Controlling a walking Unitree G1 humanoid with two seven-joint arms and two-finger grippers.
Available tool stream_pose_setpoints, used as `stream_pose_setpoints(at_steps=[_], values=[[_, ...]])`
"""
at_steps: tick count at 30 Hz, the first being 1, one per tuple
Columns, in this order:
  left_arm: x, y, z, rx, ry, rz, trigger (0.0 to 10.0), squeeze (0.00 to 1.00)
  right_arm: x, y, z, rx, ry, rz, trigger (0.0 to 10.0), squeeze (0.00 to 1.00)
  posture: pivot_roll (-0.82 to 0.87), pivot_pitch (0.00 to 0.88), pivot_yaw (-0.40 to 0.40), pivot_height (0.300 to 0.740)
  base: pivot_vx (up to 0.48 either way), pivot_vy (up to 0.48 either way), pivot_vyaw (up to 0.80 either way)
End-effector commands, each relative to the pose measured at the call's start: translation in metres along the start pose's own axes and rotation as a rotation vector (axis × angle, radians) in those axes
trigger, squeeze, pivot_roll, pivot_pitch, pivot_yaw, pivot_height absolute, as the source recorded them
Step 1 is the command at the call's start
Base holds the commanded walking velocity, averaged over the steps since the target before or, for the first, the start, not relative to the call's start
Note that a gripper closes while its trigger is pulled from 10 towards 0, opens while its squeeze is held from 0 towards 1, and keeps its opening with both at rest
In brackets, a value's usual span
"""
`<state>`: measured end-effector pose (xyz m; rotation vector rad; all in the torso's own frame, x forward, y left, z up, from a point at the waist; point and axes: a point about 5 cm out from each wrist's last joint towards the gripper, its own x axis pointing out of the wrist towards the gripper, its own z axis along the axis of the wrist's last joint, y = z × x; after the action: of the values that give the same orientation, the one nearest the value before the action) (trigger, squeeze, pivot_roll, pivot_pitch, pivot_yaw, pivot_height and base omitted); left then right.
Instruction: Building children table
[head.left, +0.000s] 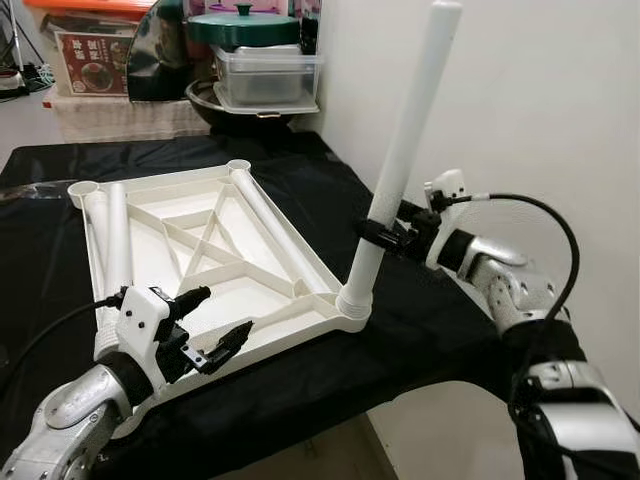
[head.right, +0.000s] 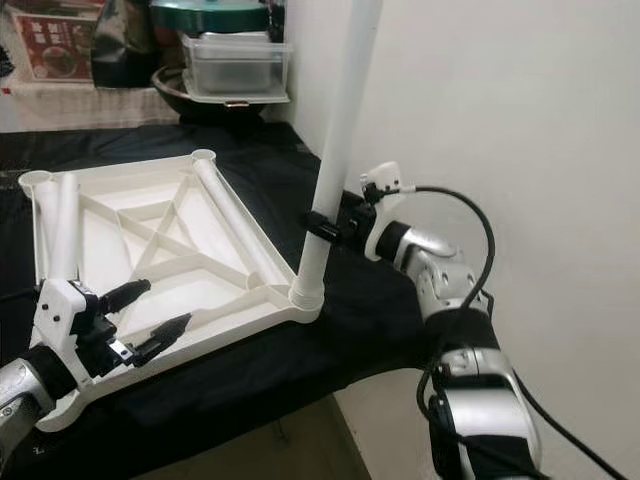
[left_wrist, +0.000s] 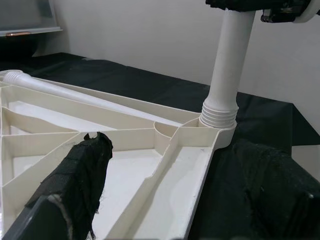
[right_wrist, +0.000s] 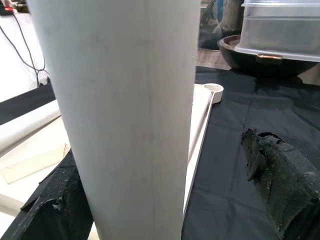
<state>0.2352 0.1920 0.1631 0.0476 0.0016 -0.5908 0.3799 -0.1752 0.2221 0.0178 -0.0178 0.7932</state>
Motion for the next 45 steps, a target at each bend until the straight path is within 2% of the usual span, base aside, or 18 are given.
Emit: stream_pose_setpoints(at_steps=[1,4,5,6,7,8,20,22,24,26,30,32,33,35,42,43,44,45], values=[[0.0,-0.002,-0.003,-0.005,0.006,-0.005,10.0,0.0,0.001,-0.005,-0.002,-0.015,0.028,0.017,8.8,0.0,0.13,0.0,-0.142,0.74,0.0,0.0,0.0],[-0.001,-0.002,-0.004,-0.005,0.007,-0.004,10.0,0.0,0.003,-0.004,-0.004,-0.012,0.038,0.038,8.8,0.0,0.13,0.0,-0.143,0.74,0.0,0.0,0.0],[-0.001,-0.002,-0.004,-0.004,0.008,-0.004,10.0,0.0,0.004,-0.004,-0.006,-0.01,0.045,0.057,6.9,0.0,0.13,0.0,-0.144,0.74,0.0,0.0,0.0],[-0.001,-0.002,-0.004,-0.004,0.008,-0.004,10.0,0.0,0.004,-0.004,-0.006,-0.01,0.045,0.057,6.9,0.0,0.13,0.0,-0.144,0.74,0.0,0.0,0.0],[-0.001,-0.001,-0.004,-0.003,0.008,-0.003,10.0,0.0,0.005,-0.004,-0.008,-0.014,0.05,0.069,2.0,0.0,0.13,0.0,-0.146,0.74,0.0,0.0,0.0],[0.0,-0.001,-0.003,-0.003,0.008,-0.004,10.0,0.0,0.005,-0.003,-0.011,-0.007,0.053,0.082,0.0,0.0,0.13,0.0,-0.147,0.74,0.0,0.0,0.0],[0.001,-0.003,-0.004,-0.005,0.007,-0.011,10.0,0.0,0.005,-0.009,-0.022,0.059,0.019,-0.007,0.0,0.0,0.13,0.0,-0.146,0.74,0.0,0.0,0.0],[0.001,-0.003,-0.003,-0.005,0.006,-0.011,10.0,0.0,0.007,-0.012,-0.025,0.084,0.014,-0.116,0.0,0.0,0.14,0.0,-0.148,0.74,0.0,0.0,0.0],[0.0,-0.004,-0.002,-0.004,0.004,-0.01,10.0,0.0,0.01,-0.017,-0.036,0.159,0.011,-0.478,0.0,0.0,0.14,0.0,-0.144,0.74,0.0,0.0,0.0],[-0.001,-0.004,-0.001,-0.002,0.003,-0.009,10.0,0.0,0.007,-0.015,-0.043,0.176,0.026,-0.647,0.0,0.0,0.14,0.0,-0.143,0.74,0.0,0.0,0.0],[0.0,-0.004,0.0,-0.004,-0.003,-0.007,10.0,0.0,0.009,0.005,-0.047,0.232,0.013,-0.763,0.0,0.0,0.14,0.0,-0.136,0.74,0.0,0.0,0.0],[0.003,-0.005,0.002,-0.01,-0.015,-0.009,10.0,0.0,0.015,0.032,-0.045,0.277,0.001,-0.791,0.0,0.0,0.13,0.0,-0.123,0.74,0.0,0.0,0.0],[0.003,-0.005,0.002,-0.01,-0.015,-0.009,10.0,0.0,0.015,0.032,-0.045,0.277,0.001,-0.791,0.0,0.0,0.13,0.0,-0.123,0.74,0.0,0.0,0.0],[0.011,-0.005,0.001,-0.018,-0.024,-0.006,10.0,0.0,0.034,0.062,-0.028,0.307,-0.042,-0.749,0.0,0.0,0.13,0.0,-0.113,0.74,0.0,0.0,0.0],[0.022,0.008,-0.011,0.007,0.016,0.085,10.0,0.0,0.053,0.087,-0.002,0.311,-0.071,-0.728,0.0,0.0,0.12,0.0,-0.11,0.74,0.0,0.0,0.0],[0.023,0.011,-0.014,0.0,0.017,0.104,10.0,0.0,0.052,0.091,-0.004,0.316,-0.043,-0.721,0.1,0.0,0.11,0.0,-0.11,0.74,0.0,0.0,0.0],[0.024,0.013,-0.015,-0.004,0.014,0.116,10.0,0.0,0.05,0.093,-0.007,0.324,-0.021,-0.708,10.0,0.0,0.1,0.0,-0.108,0.74,0.0,0.0,0.0],[0.024,0.013,-0.015,-0.008,0.01,0.122,10.0,0.0,0.047,0.095,-0.009,0.332,0.0,-0.704,10.0,0.0,0.1,0.0,-0.108,0.74,0.0,0.0,0.0]])
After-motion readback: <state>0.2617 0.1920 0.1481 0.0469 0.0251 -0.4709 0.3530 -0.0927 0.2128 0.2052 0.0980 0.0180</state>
